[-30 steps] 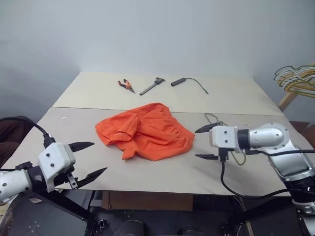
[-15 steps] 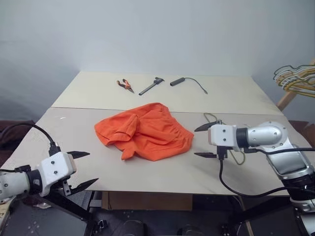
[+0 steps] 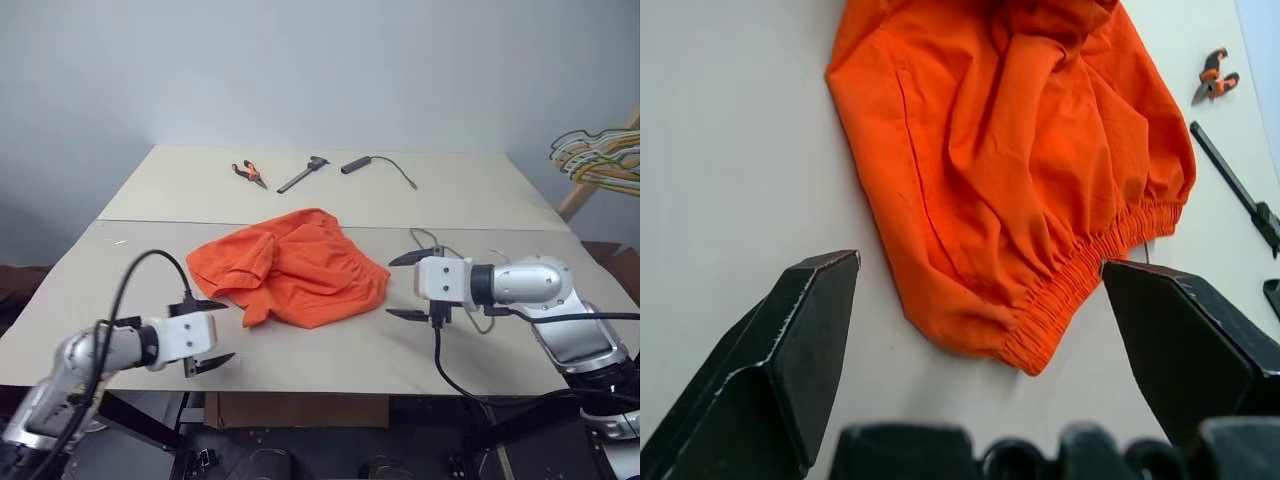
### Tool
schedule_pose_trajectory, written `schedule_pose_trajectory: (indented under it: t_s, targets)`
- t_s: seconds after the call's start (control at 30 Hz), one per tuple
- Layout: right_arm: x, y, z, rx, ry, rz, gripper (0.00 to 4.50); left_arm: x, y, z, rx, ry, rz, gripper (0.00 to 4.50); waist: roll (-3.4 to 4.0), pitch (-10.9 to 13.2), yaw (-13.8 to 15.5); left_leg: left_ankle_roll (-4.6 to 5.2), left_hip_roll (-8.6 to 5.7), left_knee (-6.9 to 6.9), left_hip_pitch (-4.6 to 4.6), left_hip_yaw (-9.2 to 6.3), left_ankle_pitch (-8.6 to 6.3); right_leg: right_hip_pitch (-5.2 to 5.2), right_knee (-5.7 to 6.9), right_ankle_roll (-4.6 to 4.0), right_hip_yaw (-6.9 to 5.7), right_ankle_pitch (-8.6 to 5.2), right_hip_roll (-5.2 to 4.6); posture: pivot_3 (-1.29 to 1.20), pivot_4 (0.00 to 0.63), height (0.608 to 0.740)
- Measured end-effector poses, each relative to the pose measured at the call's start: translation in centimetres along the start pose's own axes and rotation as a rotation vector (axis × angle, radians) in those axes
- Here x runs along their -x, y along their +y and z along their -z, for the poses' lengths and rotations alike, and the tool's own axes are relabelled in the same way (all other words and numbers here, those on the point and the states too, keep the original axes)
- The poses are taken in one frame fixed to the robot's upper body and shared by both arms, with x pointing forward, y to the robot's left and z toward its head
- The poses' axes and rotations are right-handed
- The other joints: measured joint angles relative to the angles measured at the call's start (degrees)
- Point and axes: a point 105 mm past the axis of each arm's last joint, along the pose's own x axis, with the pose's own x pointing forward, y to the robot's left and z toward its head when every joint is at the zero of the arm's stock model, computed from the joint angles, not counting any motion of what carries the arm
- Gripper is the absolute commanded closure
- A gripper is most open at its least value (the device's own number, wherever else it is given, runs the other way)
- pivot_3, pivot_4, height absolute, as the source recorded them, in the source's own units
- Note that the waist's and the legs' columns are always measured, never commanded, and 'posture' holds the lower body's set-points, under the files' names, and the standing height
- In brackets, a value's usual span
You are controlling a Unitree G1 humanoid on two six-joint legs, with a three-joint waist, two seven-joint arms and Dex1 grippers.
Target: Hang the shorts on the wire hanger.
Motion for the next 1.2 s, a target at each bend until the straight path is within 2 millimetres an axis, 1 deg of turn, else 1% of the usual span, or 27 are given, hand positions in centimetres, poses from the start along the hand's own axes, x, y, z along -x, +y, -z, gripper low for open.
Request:
schedule_pose_trajectory:
  t_s: [0.07, 0.17, 0.3, 0.4, 0.5, 0.57, 0.7, 0.83, 0.87, 0.9, 1.0, 1.1, 1.2]
  targets:
    - [0.0, 0.4, 0.1, -0.009, 0.001, -0.007, 0.04, -1.0, 0.3, 0.0, -0.011, 0.009, -0.060, 0.00, 0.00, 0.00, 0.00, 0.00, 0.00, 0.03, 0.01, -0.02, 0.00, 0.02, 0.02, -0.01, -0.01, 0.01, -0.01, 0.19, 0.000, 0.740]
    - [0.0, 0.5, -0.2, -0.007, 0.000, -0.008, 0.04, -2.2, 0.8, -0.4, -0.032, 0.009, -0.138, 0.00, -0.01, -0.03, 0.02, 0.00, 0.01, 0.06, 0.07, -0.02, 0.00, 0.06, 0.06, -0.01, -0.01, 0.02, -0.01, 0.18, 0.000, 0.740]
    - [0.0, 0.5, -0.2, -0.011, 0.002, -0.008, 0.04, -3.3, 0.7, -1.0, -0.023, -0.013, -0.183, 0.00, 0.02, -0.09, 0.00, 0.00, 0.02, 0.06, 0.09, -0.01, 0.00, 0.06, 0.07, -0.03, 0.00, 0.02, -0.01, 0.19, 0.000, 0.740]
    - [0.0, 0.5, -0.1, -0.017, 0.006, -0.007, 0.04, -4.0, 0.6, -1.2, -0.048, -0.010, -0.208, 0.00, 0.08, -0.22, 0.05, 0.00, 0.01, 0.06, 0.12, -0.02, 0.00, 0.10, 0.07, -0.03, 0.00, 0.03, -0.02, 0.18, 0.000, 0.740]
    - [0.0, 0.4, -0.1, -0.020, 0.008, -0.005, 0.00, -4.4, 0.6, -1.2, -0.047, -0.004, -0.223, 0.59, 0.17, -0.34, 0.22, 0.01, 0.01, 0.07, 0.16, -0.02, 0.01, 0.13, 0.08, -0.03, 0.00, 0.03, -0.03, 0.18, 0.000, 0.740]
    - [0.0, 0.4, -0.2, -0.017, 0.006, -0.004, 0.00, -4.6, 0.4, -1.0, -0.038, 0.001, -0.215, 1.22, 0.15, -0.35, 0.12, 0.00, 0.04, 0.08, 0.16, -0.02, 0.01, 0.12, 0.10, -0.04, 0.00, 0.03, 0.00, 0.18, 0.000, 0.740]
    - [0.0, 0.4, -0.3, -0.013, 0.005, 0.000, 0.00, -4.8, 0.1, -0.7, -0.032, 0.015, -0.193, 2.62, 0.15, -0.35, -0.02, 0.00, 0.07, 0.08, 0.17, -0.02, 0.01, 0.10, 0.11, -0.06, 0.00, 0.04, 0.03, 0.18, 0.000, 0.740]
    - [0.0, 0.3, -0.2, -0.011, 0.013, 0.008, 0.00, -4.7, 0.1, -0.2, -0.034, 0.036, -0.176, 3.92, 0.15, -0.35, -0.13, 0.00, 0.07, 0.08, 0.15, -0.02, 0.01, 0.08, 0.10, -0.07, 0.00, 0.04, 0.04, 0.18, 0.000, 0.740]
    - [0.0, 0.2, -0.1, -0.009, 0.018, 0.014, 0.00, -4.6, 0.1, -0.1, -0.038, 0.041, -0.174, 4.32, 0.15, -0.35, -0.08, 0.00, 0.07, 0.08, 0.14, -0.02, 0.01, 0.07, 0.09, -0.07, 0.00, 0.04, 0.03, 0.18, 0.000, 0.740]
    - [0.0, 0.2, 0.1, -0.005, 0.028, 0.020, 0.00, -4.5, 0.1, 0.0, -0.042, 0.046, -0.170, 4.45, 0.15, -0.35, -0.07, 0.00, 0.07, 0.08, 0.14, -0.01, 0.01, 0.08, 0.08, -0.07, 0.00, 0.04, 0.03, 0.18, 0.000, 0.740]
    - [-0.4, 0.1, 0.9, 0.000, 0.058, 0.036, 0.00, -3.7, 0.5, 0.5, -0.056, 0.069, -0.165, 4.45, 0.14, -0.36, -0.15, 0.00, 0.08, 0.08, 0.14, 0.00, 0.01, 0.07, 0.07, -0.07, 0.00, 0.04, 0.03, 0.18, 0.000, 0.740]
    - [-2.0, 0.2, 2.0, 0.002, 0.085, 0.067, 0.00, -1.7, 1.1, 1.0, -0.057, 0.091, -0.161, 4.45, 0.09, -0.38, -0.64, 0.00, 0.14, 0.06, 0.14, 0.02, 0.01, 0.00, 0.12, -0.11, 0.02, 0.02, 0.07, 0.18, 0.000, 0.740]
    - [-3.1, 0.7, 3.5, 0.063, 0.144, 0.065, 0.00, 0.4, 1.1, 1.0, -0.052, 0.099, -0.133, 4.45, 0.12, -0.36, -1.23, 0.00, 0.12, 0.05, 0.11, 0.02, 0.01, 0.00, 0.10, -0.12, 0.01, 0.01, 0.02, 0.19, 0.000, 0.740]
